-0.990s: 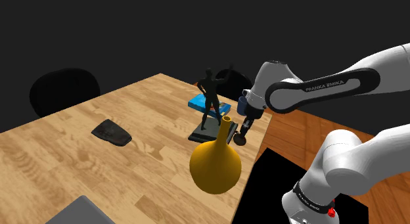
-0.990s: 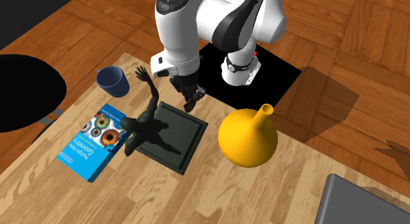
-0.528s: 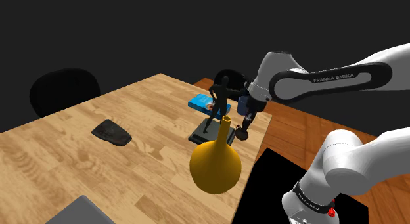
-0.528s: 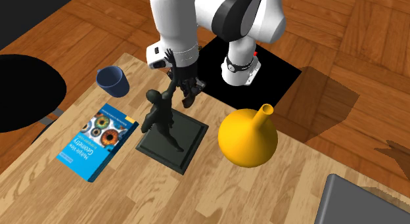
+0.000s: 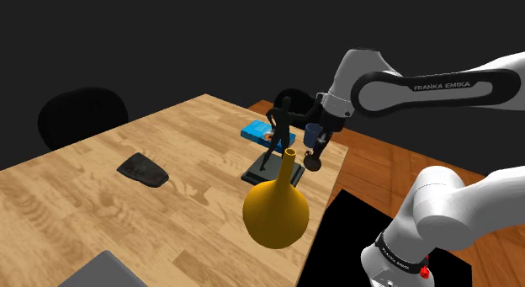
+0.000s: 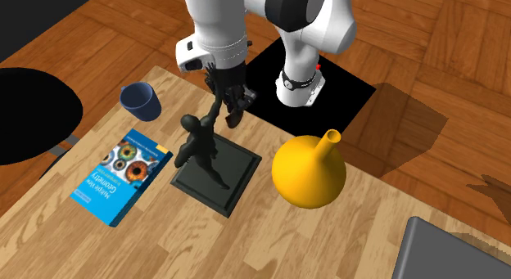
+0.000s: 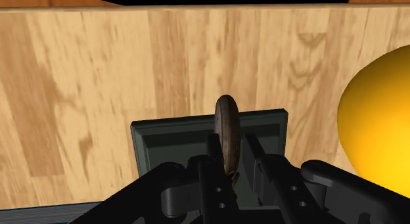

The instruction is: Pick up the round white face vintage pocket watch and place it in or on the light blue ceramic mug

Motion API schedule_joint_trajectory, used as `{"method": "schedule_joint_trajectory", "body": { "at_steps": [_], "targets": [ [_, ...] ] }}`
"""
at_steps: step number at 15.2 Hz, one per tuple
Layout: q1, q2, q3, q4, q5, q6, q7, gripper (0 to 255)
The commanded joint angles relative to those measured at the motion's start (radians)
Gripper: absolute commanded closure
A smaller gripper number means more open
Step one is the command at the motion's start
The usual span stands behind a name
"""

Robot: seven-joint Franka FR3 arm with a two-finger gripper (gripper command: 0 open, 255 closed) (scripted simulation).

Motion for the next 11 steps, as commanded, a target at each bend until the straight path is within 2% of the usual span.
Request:
{"method": "schedule_joint_trajectory", "body": {
  "at_steps": [1, 11],
  "targets": [
    [0.000, -0.009, 0.001, 0.022, 0.000, -0.031, 0.002, 255],
    [0.002, -0.024, 0.009, 0.148, 0.002, -0.171, 0.013, 255]
  ]
}}
